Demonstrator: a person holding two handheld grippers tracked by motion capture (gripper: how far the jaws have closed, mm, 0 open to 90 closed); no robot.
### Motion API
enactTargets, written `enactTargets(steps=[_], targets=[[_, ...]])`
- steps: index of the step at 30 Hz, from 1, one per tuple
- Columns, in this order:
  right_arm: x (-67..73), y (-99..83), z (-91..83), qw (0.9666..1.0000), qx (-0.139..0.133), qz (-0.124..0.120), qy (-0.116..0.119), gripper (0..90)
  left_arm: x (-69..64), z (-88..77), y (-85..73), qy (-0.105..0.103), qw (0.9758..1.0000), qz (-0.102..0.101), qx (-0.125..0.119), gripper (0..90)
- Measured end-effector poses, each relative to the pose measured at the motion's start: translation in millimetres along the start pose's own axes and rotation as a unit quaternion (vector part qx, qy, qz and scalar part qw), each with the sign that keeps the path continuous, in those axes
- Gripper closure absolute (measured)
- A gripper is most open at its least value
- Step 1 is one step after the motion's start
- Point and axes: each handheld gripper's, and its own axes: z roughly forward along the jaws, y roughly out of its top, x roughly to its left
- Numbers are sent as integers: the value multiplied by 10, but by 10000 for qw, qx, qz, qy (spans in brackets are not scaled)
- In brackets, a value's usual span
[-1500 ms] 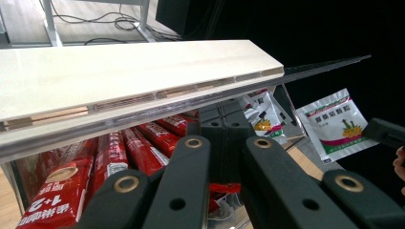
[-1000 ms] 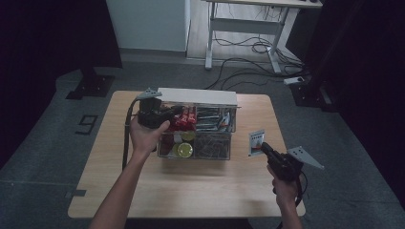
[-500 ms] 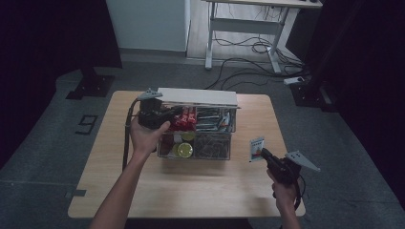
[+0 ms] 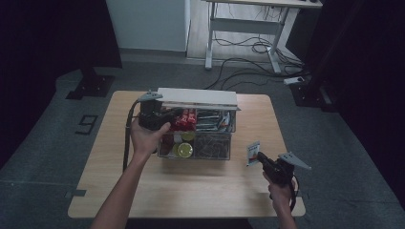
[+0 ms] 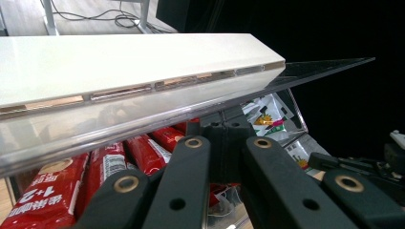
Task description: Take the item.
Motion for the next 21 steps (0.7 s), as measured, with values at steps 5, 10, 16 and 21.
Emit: enactTargets(steps=[5,10,16,21], targets=[[-23,-61,65,9999,156,14,-14,891,-5,9,-2,-2,10000,6,11,900],[-50,-129,148,9995,307,26,-33,890,-12,16,-14,-14,10000,3,11,900],[-111,-203,217,9987,504,43,-47,889,-12,21,-26,-25,10000,-5,23,900],[-199,-261,246,9978,635,120,-136,886,-11,22,-35,-31,10000,-10,33,900]])
